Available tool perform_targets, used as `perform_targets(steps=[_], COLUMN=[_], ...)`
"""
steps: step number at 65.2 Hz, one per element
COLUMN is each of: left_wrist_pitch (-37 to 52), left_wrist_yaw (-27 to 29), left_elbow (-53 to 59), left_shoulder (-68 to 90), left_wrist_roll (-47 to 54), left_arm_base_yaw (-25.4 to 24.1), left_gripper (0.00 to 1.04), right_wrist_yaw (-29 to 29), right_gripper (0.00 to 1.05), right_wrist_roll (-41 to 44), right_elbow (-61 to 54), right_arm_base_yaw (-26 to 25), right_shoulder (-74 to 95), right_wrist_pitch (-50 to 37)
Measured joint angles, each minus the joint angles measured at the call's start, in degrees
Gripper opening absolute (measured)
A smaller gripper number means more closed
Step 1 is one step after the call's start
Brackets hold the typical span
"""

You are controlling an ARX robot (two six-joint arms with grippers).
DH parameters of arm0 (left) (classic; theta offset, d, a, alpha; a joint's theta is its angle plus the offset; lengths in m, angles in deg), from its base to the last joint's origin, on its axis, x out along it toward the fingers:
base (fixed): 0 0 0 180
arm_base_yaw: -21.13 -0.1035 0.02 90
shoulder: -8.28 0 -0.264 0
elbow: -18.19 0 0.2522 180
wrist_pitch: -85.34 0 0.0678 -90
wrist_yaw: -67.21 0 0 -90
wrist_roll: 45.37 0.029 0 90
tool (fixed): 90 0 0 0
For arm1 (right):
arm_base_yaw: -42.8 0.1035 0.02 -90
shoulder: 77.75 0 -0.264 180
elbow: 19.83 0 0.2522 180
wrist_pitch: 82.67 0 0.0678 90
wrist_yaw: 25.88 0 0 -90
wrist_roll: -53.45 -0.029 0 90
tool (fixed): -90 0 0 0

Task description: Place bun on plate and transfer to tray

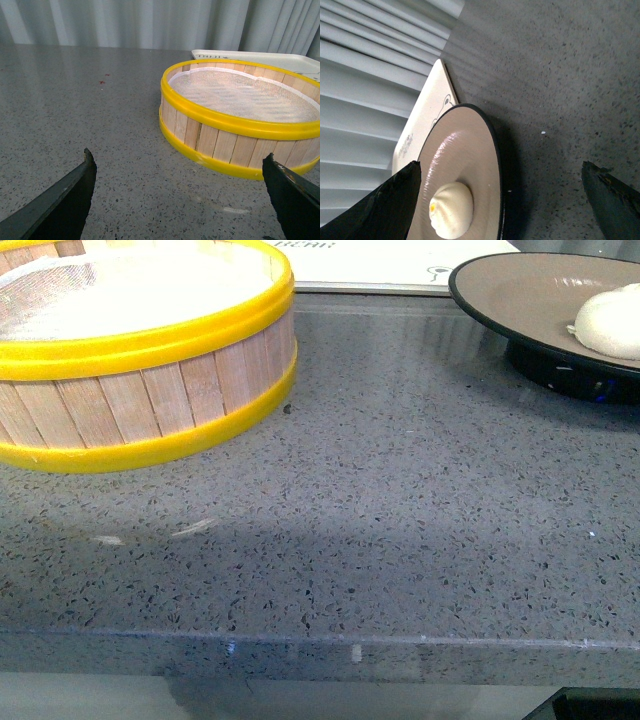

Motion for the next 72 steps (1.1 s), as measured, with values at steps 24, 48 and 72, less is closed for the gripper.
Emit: perform_targets(steps=[24,48,72], left_wrist_pitch=[0.0,0.0,0.0], left_wrist_yaw=[0.0,0.0,0.0], left_elbow=[0.0,0.0,0.0], left_shoulder=[0.0,0.0,0.0], left_wrist_roll=[0.0,0.0,0.0], left_arm_base_yaw=[0.0,0.0,0.0], left_gripper=[0.98,0.98,0.98], right_wrist_yaw=[0.13,-1.05,-1.51], right_gripper=[0.96,0.96,0.57], right_wrist_roll=[-11.76,-15.67,-16.81], right_elbow=[0.0,-0.22,-1.05], right_arm_base_yaw=[4.37,9.84,13.16], right_shoulder=[2.73,5.53,5.31], right_wrist_pitch=[-1.07,-4.09,-3.32])
